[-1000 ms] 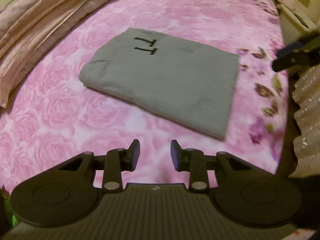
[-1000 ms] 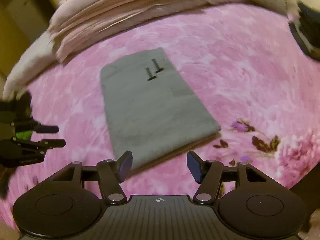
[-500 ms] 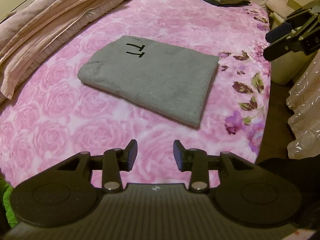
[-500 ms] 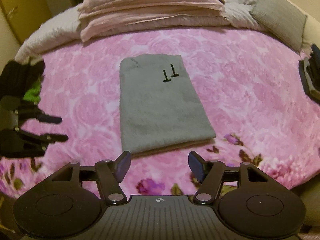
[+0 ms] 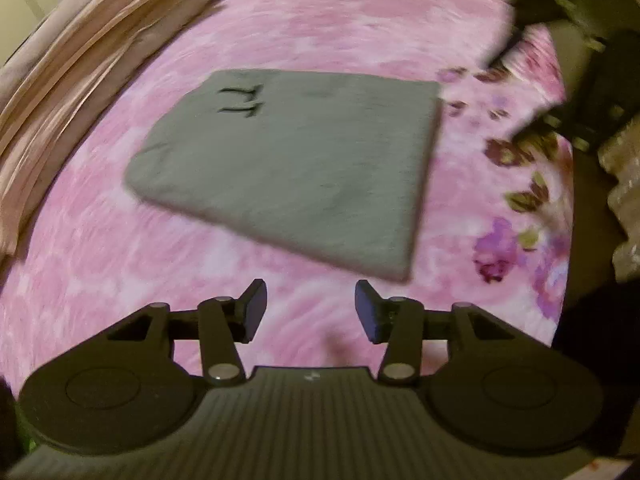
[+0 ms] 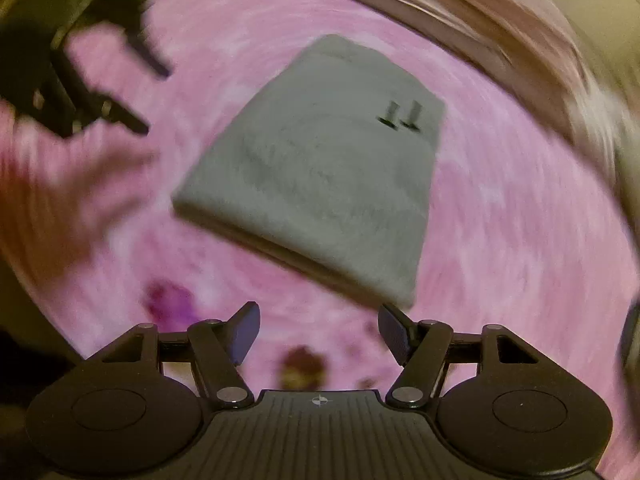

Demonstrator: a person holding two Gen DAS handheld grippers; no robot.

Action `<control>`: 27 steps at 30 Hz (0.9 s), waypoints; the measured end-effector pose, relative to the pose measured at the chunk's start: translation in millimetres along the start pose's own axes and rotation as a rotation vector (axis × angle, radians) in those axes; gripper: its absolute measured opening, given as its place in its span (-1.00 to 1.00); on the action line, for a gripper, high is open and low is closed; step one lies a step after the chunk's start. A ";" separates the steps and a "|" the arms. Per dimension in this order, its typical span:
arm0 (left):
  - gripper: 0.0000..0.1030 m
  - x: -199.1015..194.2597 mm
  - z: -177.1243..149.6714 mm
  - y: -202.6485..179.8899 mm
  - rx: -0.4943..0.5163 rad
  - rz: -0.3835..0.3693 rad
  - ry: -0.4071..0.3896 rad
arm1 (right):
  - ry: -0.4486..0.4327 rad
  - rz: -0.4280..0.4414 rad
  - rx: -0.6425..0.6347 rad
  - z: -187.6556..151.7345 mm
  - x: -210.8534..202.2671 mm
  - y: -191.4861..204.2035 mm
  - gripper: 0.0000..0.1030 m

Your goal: Fold clothes

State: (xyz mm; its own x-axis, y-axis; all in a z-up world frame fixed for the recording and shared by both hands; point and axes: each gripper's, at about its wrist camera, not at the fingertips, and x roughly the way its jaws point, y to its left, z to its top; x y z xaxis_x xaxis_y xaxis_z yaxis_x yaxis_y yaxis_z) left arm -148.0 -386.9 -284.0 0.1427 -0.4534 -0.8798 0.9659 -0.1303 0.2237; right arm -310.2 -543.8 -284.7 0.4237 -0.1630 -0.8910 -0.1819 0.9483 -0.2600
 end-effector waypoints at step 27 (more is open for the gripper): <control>0.29 85.5 18.8 -110.1 0.324 0.316 -0.021 | -0.214 0.049 -0.532 -31.2 56.0 -69.7 -0.72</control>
State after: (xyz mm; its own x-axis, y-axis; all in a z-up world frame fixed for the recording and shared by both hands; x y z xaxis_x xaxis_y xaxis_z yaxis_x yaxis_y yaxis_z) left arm -246.1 -427.9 -376.1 0.4124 -0.5325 -0.7392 0.7573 -0.2506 0.6030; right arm -301.5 -627.4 -328.0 0.5633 -0.0112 -0.8262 -0.6041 0.6766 -0.4211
